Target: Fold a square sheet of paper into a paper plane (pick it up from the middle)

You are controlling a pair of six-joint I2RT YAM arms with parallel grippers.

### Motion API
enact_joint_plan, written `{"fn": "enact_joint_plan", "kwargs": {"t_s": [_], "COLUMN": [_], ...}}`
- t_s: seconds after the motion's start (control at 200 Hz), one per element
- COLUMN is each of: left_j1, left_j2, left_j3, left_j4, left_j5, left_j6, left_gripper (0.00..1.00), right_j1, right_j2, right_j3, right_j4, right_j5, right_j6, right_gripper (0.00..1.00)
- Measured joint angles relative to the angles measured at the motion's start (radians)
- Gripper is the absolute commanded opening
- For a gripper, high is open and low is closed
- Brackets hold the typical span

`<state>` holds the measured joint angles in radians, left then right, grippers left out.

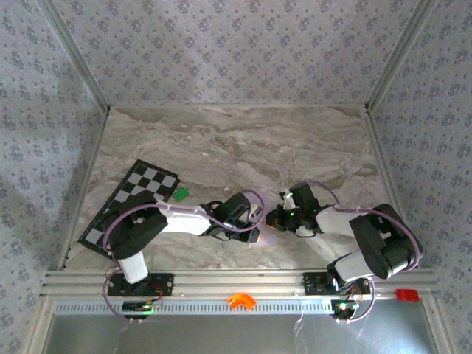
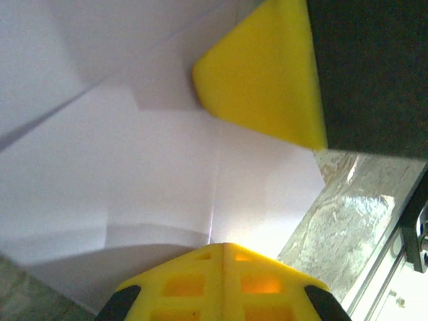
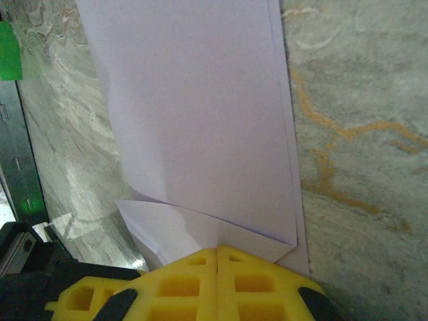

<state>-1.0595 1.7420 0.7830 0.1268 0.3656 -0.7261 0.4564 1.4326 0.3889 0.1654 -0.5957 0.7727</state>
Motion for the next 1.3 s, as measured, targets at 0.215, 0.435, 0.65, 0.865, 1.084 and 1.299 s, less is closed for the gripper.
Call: {"fn": "enact_joint_plan", "kwargs": {"t_s": [0.215,0.435,0.65,0.865,1.084,1.299], "left_j1": [-0.019,-0.023,0.007,0.058,0.058,0.049], "left_j2": [-0.034,-0.084,-0.132,-0.097,-0.018,0.022], "left_j3": [-0.007,-0.007,0.025,0.063,0.103,0.100], "left_j4": [-0.069,-0.131,-0.124,-0.128,-0.132,-0.120], "left_j5": [-0.014,-0.045,-0.102,-0.121,-0.150,-0.166], "left_j6": [0.005,0.008,0.008,0.016,0.026,0.007], "left_gripper": [0.04,0.04,0.05,0.04,0.01,0.00], "right_j1": [0.000,0.000,-0.008,-0.017,0.073,0.148], "right_j2": [0.002,-0.010,-0.193,-0.340,-0.425,-0.399], "right_j3": [0.002,0.006,0.044,0.046,-0.022,-0.035], "right_j4": [-0.001,-0.001,-0.135,-0.328,-0.407,-0.405], "right_j5": [-0.003,-0.003,0.044,0.092,0.115,0.142], "right_j6": [-0.003,-0.002,-0.019,-0.016,0.078,0.147], "right_gripper": [0.02,0.16,0.34,0.37,0.38,0.38]}}
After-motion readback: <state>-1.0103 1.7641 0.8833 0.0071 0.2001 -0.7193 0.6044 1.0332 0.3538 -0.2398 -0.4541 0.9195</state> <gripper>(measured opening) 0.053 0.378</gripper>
